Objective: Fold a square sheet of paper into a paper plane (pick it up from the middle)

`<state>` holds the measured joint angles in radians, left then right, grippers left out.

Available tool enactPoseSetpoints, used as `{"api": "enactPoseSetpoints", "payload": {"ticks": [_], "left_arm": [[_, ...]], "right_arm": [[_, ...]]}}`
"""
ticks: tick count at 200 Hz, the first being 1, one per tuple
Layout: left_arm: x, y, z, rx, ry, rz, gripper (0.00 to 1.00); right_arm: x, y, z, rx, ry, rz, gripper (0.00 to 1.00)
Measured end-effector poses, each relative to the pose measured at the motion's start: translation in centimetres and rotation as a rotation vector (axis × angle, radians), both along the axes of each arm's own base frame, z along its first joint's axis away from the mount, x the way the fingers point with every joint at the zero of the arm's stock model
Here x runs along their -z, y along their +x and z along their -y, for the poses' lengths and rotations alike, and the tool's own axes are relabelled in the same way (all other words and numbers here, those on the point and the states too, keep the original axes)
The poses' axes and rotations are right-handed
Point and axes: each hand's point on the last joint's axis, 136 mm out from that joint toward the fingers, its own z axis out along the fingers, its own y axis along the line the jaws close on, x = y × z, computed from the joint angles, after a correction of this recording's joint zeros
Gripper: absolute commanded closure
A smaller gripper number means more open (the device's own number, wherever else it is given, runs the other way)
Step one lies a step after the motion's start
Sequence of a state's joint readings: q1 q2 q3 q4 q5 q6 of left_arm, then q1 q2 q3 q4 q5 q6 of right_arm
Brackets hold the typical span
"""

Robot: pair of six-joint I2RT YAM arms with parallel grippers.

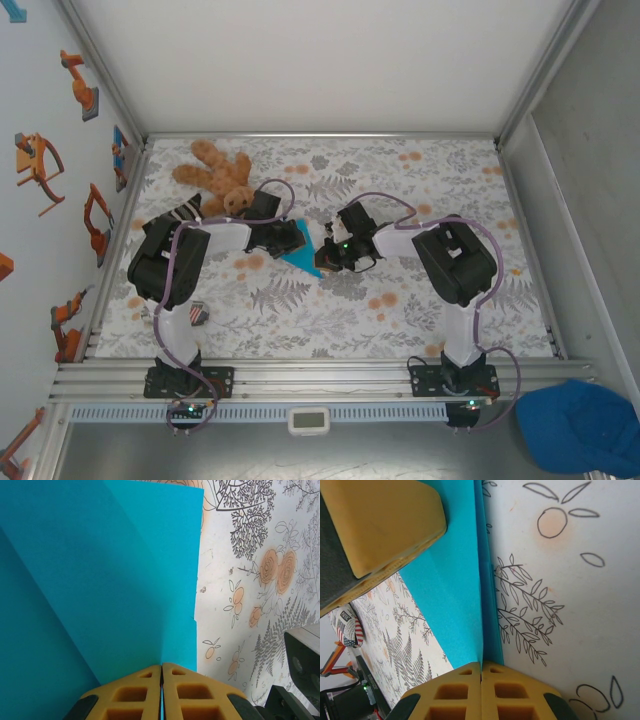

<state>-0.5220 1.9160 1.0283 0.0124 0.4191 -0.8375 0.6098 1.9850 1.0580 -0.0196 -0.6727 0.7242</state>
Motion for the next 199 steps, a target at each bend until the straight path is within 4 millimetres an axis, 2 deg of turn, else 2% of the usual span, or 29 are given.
{"api": "enactPoseSetpoints", "payload": {"ticks": [54,89,118,146,176,199], "left_arm": [[0.3,0.0,0.1,0.003,-0.006,-0.004,0.91],[0.3,0.0,0.1,0.005,-0.012,-0.010,0.91],[0.3,0.0,0.0,0.004,-0.011,-0.011,0.91],[0.4,0.0,-0.1,0.003,-0.013,-0.009,0.91],[0.4,0.1,-0.2,0.003,-0.014,-0.006,0.91],[0.4,0.1,-0.1,0.004,-0.016,-0.006,0.91]], "right_arm": [[0.0,0.0,0.0,0.001,0.000,-0.001,0.93],[0.0,0.0,0.0,0.002,0.002,-0.003,0.88],[-0.6,0.0,0.1,0.012,0.013,-0.010,0.76],[-1.3,-0.4,1.6,0.041,-0.019,-0.017,0.63],[-2.4,-0.9,3.5,0.075,-0.035,-0.009,0.63],[-3.7,-0.6,4.1,0.093,-0.040,0.027,0.70]]}}
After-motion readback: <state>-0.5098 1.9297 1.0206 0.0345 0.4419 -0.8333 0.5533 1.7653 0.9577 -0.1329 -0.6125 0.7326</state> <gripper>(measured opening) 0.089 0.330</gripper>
